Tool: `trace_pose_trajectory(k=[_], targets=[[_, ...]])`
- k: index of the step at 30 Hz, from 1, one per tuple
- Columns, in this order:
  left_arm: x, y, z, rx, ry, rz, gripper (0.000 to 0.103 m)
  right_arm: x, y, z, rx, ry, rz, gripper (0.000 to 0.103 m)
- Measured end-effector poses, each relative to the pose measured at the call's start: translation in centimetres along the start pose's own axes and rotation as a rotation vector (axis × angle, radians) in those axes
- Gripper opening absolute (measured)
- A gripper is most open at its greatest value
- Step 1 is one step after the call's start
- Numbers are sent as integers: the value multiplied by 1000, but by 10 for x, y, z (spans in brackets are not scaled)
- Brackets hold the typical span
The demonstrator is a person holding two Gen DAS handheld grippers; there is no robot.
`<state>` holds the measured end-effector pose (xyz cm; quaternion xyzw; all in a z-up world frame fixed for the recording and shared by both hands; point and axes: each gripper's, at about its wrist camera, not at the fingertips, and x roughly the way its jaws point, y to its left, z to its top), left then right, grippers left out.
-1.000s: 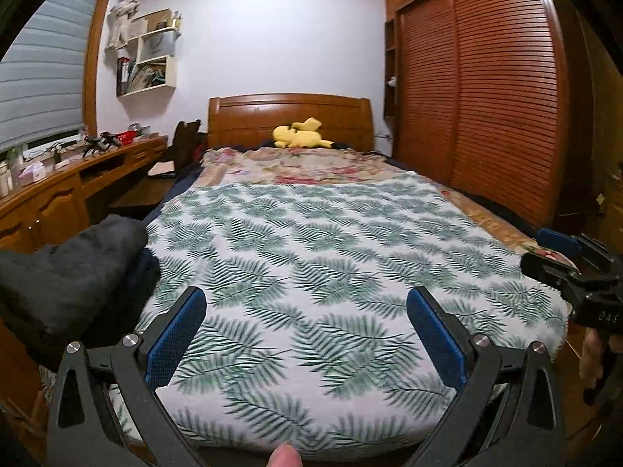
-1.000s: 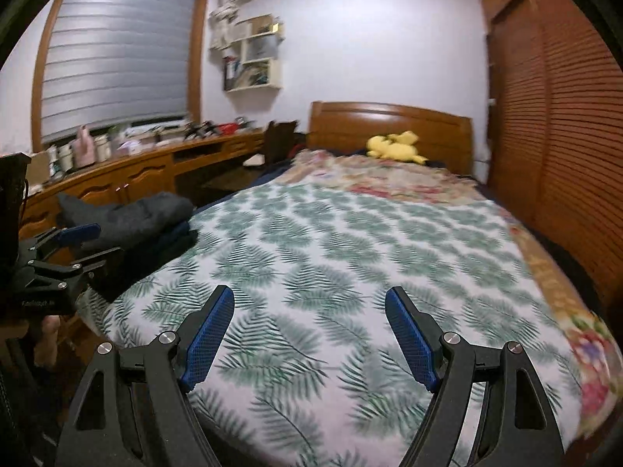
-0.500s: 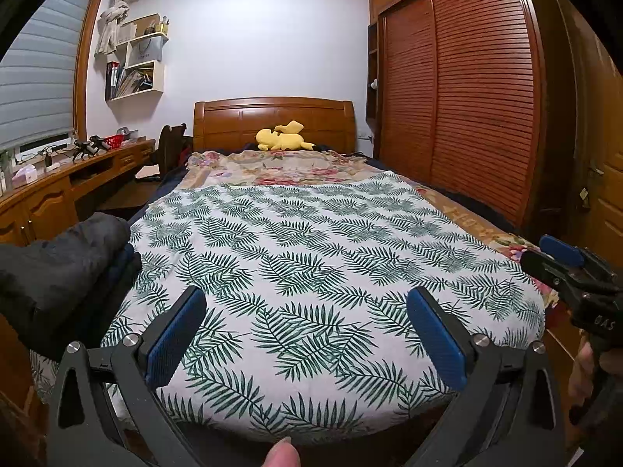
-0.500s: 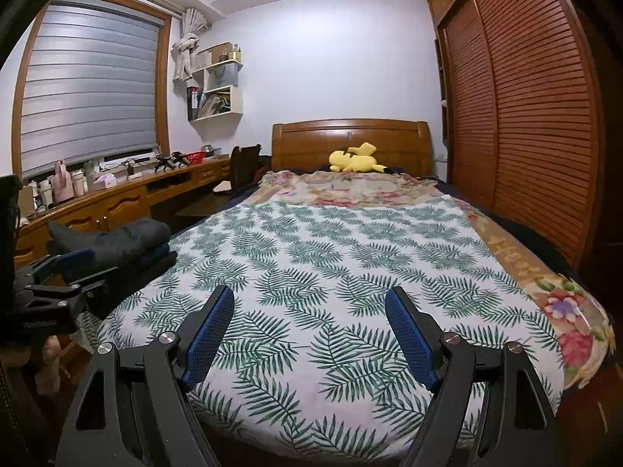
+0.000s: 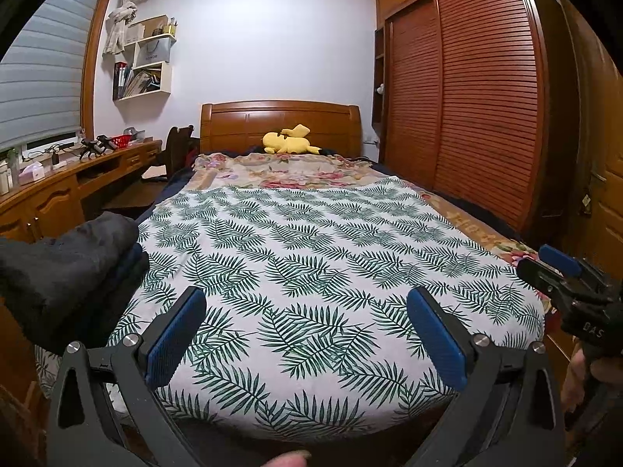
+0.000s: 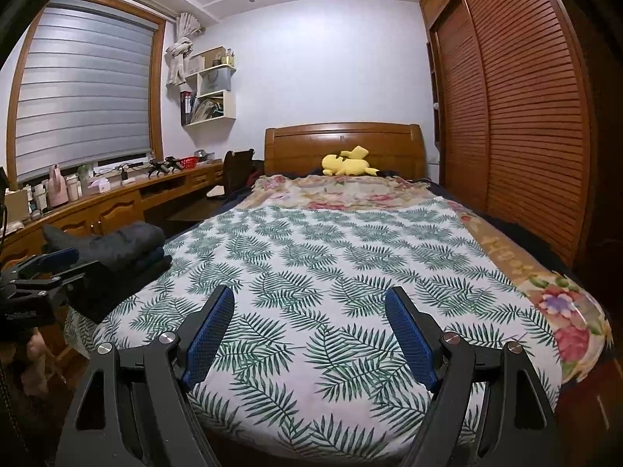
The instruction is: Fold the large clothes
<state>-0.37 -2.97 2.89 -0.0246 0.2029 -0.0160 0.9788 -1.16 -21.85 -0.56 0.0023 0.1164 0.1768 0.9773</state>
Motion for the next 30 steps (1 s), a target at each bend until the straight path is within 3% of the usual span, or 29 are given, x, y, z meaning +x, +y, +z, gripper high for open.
trace_pose_trajectory(k=[30], targets=[[-6,4,2,-4,-7,-11,103,3,-8,-3,4,-14,8,81]])
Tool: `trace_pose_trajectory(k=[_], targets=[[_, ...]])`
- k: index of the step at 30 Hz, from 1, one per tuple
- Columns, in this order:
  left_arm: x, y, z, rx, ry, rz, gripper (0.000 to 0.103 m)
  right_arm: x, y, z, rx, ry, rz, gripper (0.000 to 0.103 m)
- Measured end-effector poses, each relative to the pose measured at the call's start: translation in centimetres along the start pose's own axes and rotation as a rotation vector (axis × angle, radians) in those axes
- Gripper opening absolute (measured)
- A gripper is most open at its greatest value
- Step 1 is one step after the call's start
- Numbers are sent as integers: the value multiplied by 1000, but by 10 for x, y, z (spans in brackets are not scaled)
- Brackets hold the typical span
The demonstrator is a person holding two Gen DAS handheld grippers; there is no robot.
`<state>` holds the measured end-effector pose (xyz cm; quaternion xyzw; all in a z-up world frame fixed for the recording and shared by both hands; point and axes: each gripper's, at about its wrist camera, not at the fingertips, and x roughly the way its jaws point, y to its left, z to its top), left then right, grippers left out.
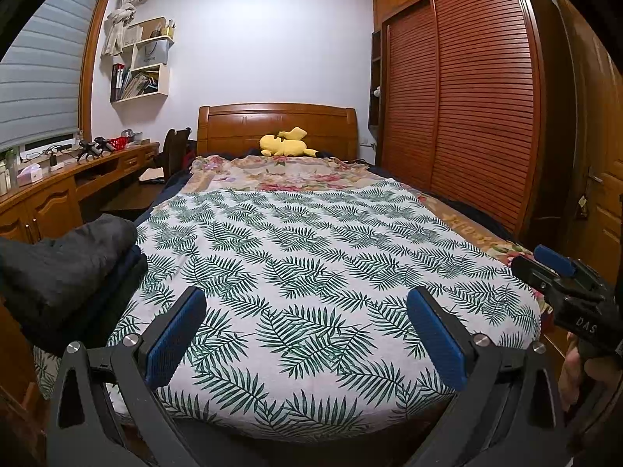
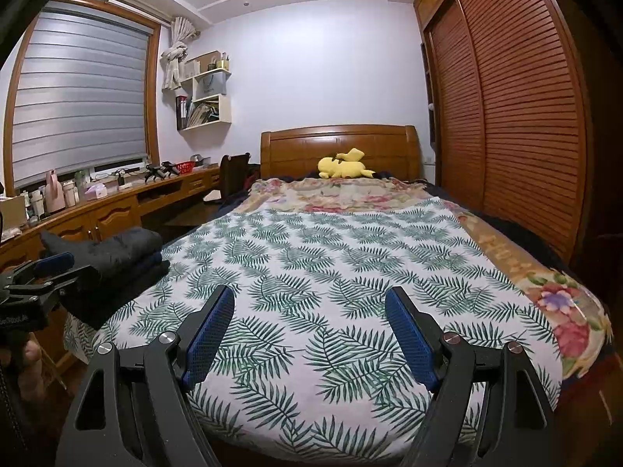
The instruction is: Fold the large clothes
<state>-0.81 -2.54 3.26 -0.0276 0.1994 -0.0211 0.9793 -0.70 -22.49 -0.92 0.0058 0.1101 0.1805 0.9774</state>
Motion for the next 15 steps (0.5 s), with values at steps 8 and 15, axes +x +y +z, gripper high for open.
trace_pose_trajectory(k=[8,15], targets=[[0,-1,1,2,-2,0,103,0,-1,-1,1,-8,2,81],[-2,-1,1,4,-4,-1,103,0,-1,-1,-1,-12,1,81]])
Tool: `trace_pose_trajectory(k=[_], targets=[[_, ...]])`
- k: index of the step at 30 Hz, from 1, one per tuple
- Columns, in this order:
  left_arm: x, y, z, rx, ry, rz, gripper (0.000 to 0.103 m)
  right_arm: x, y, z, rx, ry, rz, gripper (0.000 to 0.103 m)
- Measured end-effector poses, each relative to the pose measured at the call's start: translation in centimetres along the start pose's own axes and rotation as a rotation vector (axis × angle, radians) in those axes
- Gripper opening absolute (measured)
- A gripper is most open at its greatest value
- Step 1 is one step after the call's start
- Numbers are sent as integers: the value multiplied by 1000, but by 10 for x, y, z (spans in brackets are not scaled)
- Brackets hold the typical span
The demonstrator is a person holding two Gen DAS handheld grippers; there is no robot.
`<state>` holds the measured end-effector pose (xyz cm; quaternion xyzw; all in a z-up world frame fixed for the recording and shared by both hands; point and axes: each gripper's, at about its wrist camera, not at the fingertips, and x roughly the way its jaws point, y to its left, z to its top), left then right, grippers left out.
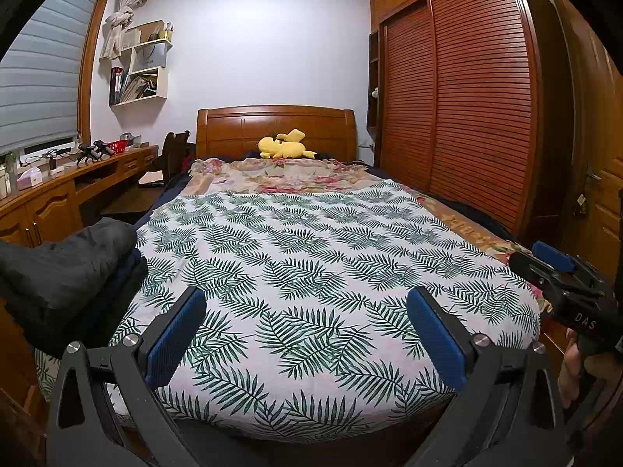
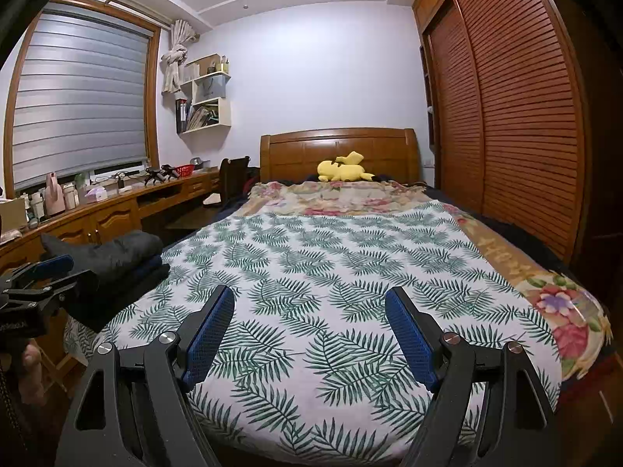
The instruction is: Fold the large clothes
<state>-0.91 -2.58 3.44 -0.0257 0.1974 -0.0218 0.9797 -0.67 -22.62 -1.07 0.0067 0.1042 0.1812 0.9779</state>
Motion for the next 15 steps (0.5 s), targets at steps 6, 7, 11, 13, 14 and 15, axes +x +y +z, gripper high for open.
trace_pose_trajectory(k=[6,7,11,13,14,15], targets=[[0,0,-1,0,0,0,103,1,0,0,1,2,1,81],[0,-1,-2,0,0,1,103,1,0,0,0,2,2,81],[0,0,-2,0,-1,1,103,1,1,-1,1,3,2,81],[0,0,-2,0,-1,1,103,1,1,-1,1,2,2,81],[0,0,-2,1,-1,1,103,1,1,0,2,2,1,81],[1,0,-2,1,0,1,103,1,1,0,2,3,1,81]])
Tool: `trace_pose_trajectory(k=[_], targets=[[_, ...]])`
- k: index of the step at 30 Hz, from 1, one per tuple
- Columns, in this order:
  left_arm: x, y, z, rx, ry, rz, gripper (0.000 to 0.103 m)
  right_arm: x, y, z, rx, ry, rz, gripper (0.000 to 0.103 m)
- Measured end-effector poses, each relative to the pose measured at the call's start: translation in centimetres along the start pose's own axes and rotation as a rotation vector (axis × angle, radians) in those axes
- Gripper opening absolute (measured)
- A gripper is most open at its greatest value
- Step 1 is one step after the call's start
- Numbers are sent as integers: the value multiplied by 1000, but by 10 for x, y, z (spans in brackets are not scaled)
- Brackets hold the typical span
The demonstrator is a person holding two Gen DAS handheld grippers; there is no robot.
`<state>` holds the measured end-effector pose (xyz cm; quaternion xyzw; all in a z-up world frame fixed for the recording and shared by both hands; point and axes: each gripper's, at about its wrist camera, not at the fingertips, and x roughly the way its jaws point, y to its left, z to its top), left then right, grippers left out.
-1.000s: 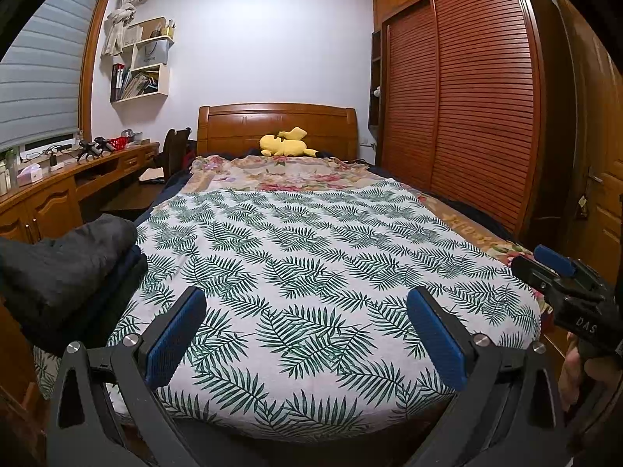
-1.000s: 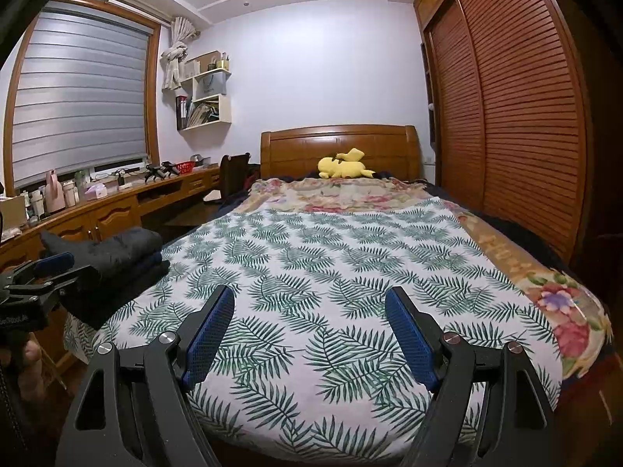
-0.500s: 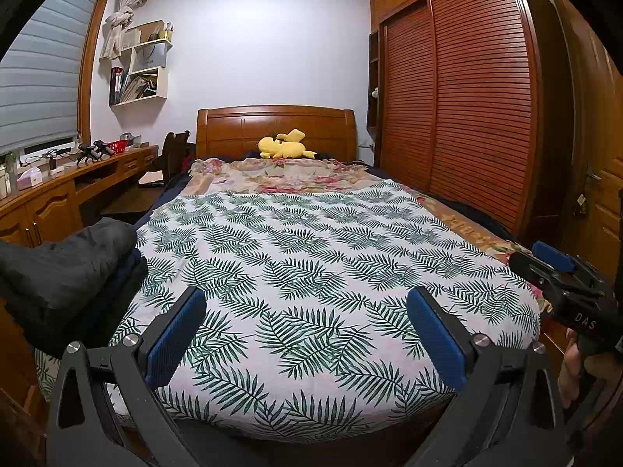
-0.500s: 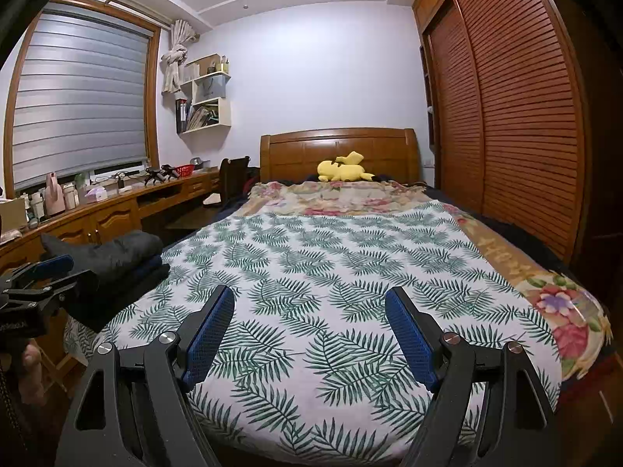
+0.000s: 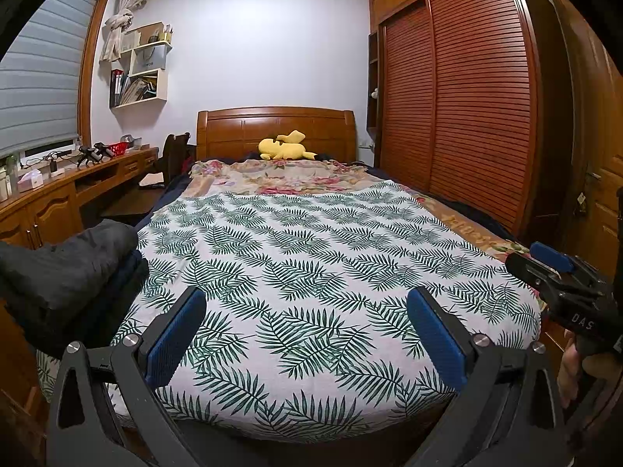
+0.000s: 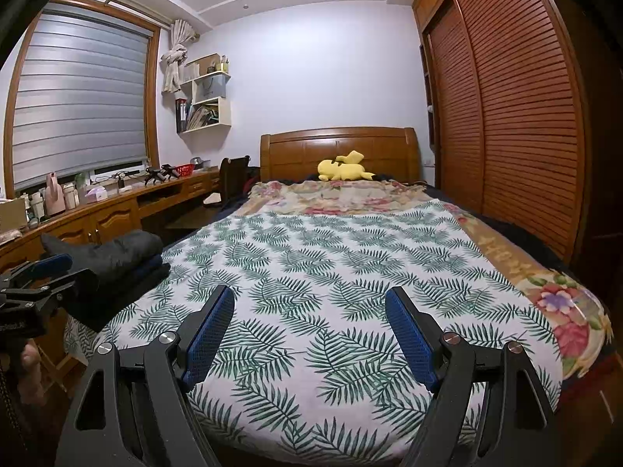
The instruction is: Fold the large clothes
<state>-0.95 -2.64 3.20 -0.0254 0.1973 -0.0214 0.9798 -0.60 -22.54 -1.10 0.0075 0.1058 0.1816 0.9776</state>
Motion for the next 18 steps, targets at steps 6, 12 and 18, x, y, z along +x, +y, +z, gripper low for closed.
trace_pose_trajectory(k=[6,12,18], targets=[[0,0,0,1,-1,1,103,0,0,-1,1,1,0,81],[0,0,0,1,-1,0,103,0,1,-1,2,2,1,81],[-1,0,-1,2,-1,-1,103,0,0,-1,2,2,1,81]])
